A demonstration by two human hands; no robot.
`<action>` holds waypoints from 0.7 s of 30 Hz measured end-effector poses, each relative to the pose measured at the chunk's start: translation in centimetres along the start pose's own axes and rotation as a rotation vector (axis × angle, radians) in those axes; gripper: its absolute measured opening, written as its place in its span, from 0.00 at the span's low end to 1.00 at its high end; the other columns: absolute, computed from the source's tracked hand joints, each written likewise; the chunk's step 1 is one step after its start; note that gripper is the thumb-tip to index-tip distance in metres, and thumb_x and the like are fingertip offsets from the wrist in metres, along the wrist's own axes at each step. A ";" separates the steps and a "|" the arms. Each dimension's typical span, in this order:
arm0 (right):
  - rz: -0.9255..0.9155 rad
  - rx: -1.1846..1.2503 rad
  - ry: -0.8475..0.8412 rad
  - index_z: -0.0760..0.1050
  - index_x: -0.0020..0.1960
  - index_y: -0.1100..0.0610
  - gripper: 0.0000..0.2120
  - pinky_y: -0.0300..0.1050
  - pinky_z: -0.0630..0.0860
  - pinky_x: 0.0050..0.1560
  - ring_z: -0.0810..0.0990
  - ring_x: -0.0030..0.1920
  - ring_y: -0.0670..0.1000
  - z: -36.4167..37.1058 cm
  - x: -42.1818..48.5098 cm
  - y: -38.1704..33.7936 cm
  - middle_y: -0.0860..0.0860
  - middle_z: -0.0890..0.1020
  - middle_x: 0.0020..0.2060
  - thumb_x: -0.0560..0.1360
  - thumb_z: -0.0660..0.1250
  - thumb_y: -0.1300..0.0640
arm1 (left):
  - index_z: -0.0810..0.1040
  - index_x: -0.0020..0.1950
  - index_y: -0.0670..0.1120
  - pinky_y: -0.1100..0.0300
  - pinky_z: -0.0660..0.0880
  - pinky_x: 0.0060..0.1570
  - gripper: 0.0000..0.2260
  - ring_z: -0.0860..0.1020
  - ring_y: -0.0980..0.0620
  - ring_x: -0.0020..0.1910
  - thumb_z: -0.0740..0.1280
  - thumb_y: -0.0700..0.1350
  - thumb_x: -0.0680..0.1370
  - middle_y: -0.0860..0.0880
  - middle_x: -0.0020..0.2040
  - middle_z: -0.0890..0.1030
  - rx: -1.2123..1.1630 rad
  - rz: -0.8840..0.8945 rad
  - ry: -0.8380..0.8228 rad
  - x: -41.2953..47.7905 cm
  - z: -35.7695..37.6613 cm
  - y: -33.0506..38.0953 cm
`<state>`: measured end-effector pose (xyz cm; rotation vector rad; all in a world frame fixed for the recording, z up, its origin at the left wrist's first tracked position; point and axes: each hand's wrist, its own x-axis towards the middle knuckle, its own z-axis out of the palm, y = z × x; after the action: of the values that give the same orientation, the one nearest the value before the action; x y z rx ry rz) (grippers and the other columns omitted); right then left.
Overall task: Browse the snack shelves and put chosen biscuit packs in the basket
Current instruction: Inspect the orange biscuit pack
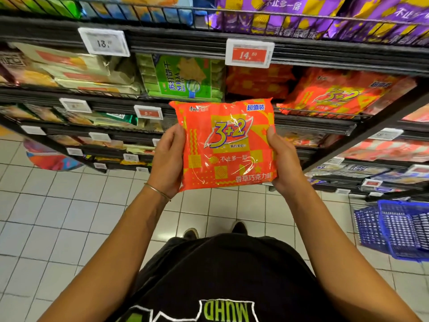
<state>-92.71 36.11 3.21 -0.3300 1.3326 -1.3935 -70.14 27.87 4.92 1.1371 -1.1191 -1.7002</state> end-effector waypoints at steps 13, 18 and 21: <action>-0.026 0.047 0.126 0.75 0.72 0.58 0.29 0.71 0.77 0.65 0.83 0.61 0.65 5.8 -5.0 3.9 0.60 0.84 0.62 0.79 0.66 0.40 | 0.80 0.57 0.47 0.56 0.81 0.40 0.12 0.84 0.52 0.43 0.64 0.54 0.84 0.48 0.49 0.86 -0.001 0.002 -0.070 -0.8 -7.1 0.4; -0.058 0.070 0.145 0.72 0.74 0.57 0.31 0.73 0.74 0.67 0.82 0.64 0.66 6.6 -6.5 4.8 0.60 0.82 0.65 0.79 0.67 0.39 | 0.79 0.59 0.48 0.46 0.83 0.49 0.19 0.84 0.44 0.49 0.64 0.61 0.80 0.42 0.54 0.86 -0.055 -0.018 -0.120 -1.3 -7.7 0.2; -0.075 0.064 0.162 0.73 0.74 0.57 0.30 0.71 0.76 0.66 0.82 0.64 0.65 7.0 -6.9 5.2 0.60 0.83 0.65 0.80 0.65 0.39 | 0.79 0.61 0.47 0.43 0.83 0.51 0.20 0.84 0.41 0.52 0.60 0.61 0.84 0.38 0.57 0.85 -0.092 -0.067 -0.100 -1.5 -8.1 0.3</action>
<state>-82.17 39.56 4.45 -0.2303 1.4163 -1.5491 -62.01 27.24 3.86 1.0532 -1.0620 -1.8585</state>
